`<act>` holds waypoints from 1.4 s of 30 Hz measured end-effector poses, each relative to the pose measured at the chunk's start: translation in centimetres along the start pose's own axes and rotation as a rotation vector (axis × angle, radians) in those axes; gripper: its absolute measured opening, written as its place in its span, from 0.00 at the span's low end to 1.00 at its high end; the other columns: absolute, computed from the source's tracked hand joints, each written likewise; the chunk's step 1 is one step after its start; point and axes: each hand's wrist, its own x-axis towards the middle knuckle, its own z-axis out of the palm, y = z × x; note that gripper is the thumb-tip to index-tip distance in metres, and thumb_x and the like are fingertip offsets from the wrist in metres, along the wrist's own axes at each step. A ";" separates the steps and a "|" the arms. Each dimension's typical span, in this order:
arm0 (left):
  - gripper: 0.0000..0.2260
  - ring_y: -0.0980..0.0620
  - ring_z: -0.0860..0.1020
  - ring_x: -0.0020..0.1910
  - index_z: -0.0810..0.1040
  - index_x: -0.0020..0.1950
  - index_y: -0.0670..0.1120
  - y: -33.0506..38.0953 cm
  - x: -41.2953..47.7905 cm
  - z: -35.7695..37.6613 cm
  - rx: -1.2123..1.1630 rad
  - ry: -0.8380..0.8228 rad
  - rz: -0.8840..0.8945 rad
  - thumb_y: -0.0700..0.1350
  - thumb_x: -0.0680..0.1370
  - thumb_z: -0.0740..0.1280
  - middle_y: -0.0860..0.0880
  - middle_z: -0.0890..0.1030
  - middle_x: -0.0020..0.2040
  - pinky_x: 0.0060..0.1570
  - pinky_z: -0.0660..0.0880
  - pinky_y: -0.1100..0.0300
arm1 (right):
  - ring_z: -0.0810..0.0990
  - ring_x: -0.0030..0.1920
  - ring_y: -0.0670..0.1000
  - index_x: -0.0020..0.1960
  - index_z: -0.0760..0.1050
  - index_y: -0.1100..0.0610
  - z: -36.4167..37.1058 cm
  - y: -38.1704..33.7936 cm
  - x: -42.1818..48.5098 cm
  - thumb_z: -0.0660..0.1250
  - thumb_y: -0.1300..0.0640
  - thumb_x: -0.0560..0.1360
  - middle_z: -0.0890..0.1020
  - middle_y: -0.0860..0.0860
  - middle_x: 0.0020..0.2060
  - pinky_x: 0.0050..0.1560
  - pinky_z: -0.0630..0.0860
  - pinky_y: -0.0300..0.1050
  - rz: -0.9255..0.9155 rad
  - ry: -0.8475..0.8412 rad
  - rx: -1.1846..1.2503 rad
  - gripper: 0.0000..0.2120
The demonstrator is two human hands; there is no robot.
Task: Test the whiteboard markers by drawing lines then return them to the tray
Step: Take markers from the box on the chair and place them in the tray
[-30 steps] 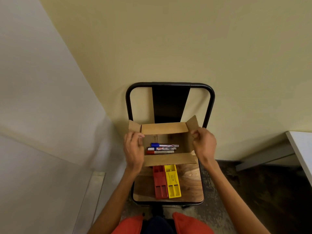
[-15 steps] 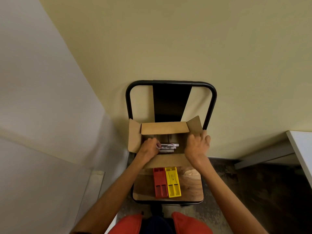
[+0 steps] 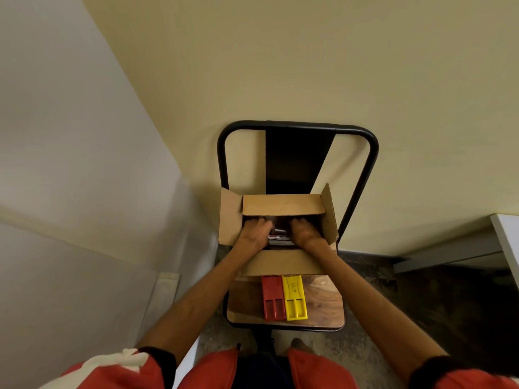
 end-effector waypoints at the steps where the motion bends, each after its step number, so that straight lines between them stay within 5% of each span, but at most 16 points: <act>1: 0.11 0.42 0.77 0.60 0.76 0.63 0.44 0.1 -0.1 0.1 0.013 -0.001 -0.003 0.40 0.81 0.64 0.42 0.77 0.62 0.59 0.72 0.50 | 0.75 0.64 0.60 0.68 0.72 0.60 0.2 0.2 0.3 0.62 0.60 0.81 0.74 0.61 0.66 0.65 0.71 0.50 -0.010 0.000 0.002 0.16; 13: 0.12 0.42 0.73 0.64 0.74 0.64 0.43 0.1 0.6 0.9 -0.033 -0.083 0.038 0.39 0.81 0.62 0.41 0.74 0.64 0.62 0.67 0.52 | 0.74 0.67 0.58 0.72 0.67 0.59 0.7 0.8 0.8 0.65 0.61 0.80 0.73 0.59 0.67 0.71 0.69 0.50 -0.019 0.136 0.101 0.21; 24: 0.11 0.44 0.78 0.53 0.78 0.56 0.40 -0.4 1.0 -0.8 -0.417 -0.118 -0.118 0.44 0.77 0.72 0.42 0.80 0.54 0.50 0.73 0.54 | 0.78 0.58 0.58 0.62 0.74 0.64 0.2 1.2 -0.6 0.63 0.66 0.79 0.79 0.60 0.57 0.57 0.72 0.43 0.025 0.263 0.486 0.12; 31: 0.06 0.46 0.79 0.47 0.77 0.56 0.41 -1.5 0.4 -3.2 -0.549 -0.022 -0.146 0.39 0.82 0.63 0.42 0.80 0.50 0.50 0.77 0.55 | 0.81 0.51 0.57 0.56 0.77 0.63 0.3 1.5 -0.3 0.67 0.61 0.78 0.79 0.56 0.48 0.48 0.74 0.43 0.004 0.040 0.403 0.09; 36: 0.09 0.49 0.78 0.44 0.78 0.60 0.40 -1.7 0.5 -3.9 -0.570 -0.013 -0.122 0.39 0.82 0.61 0.42 0.80 0.49 0.42 0.73 0.59 | 0.76 0.63 0.58 0.66 0.73 0.58 0.6 1.2 -0.7 0.70 0.58 0.77 0.76 0.57 0.62 0.61 0.73 0.49 -0.052 -0.143 0.159 0.19; 42: 0.10 0.54 0.76 0.44 0.77 0.62 0.40 -1.4 -0.2 -4.5 -0.638 -0.001 -0.058 0.38 0.82 0.62 0.42 0.81 0.52 0.38 0.69 0.68 | 0.75 0.64 0.57 0.65 0.71 0.59 0.1 0.4 -0.5 0.67 0.53 0.79 0.75 0.58 0.65 0.60 0.72 0.48 -0.127 -0.206 0.016 0.17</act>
